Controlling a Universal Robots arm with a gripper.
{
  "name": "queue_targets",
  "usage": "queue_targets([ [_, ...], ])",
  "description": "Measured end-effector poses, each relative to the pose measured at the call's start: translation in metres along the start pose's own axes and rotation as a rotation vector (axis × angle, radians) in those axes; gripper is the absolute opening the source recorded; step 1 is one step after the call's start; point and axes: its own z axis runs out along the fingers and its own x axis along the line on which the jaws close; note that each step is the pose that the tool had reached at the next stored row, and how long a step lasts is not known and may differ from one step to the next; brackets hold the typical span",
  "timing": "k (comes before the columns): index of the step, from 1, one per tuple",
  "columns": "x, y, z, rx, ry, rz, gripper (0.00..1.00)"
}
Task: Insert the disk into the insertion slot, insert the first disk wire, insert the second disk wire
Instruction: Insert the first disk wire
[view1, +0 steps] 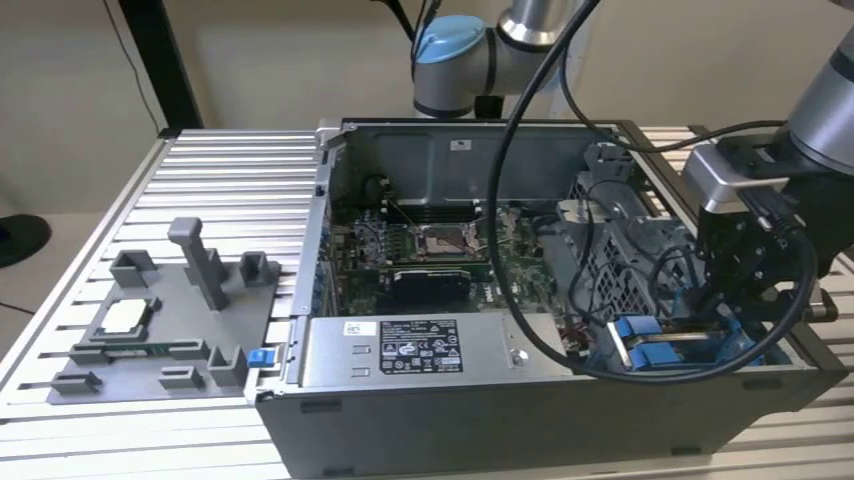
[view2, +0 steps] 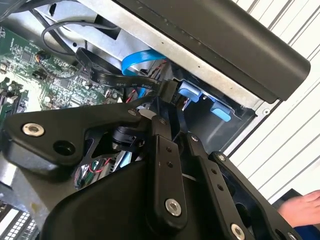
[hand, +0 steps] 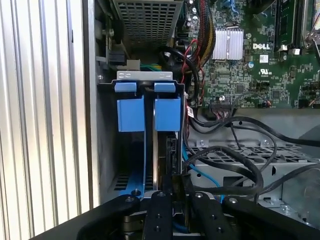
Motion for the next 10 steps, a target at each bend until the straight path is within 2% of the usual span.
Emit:
queue_targets([
  [3, 0.0002, 0.0001, 0.0027, 0.0001, 0.0019, 0.000, 0.00],
  [10, 0.0002, 0.0001, 0.0044, 0.0000, -0.0002, 0.000, 0.00],
])
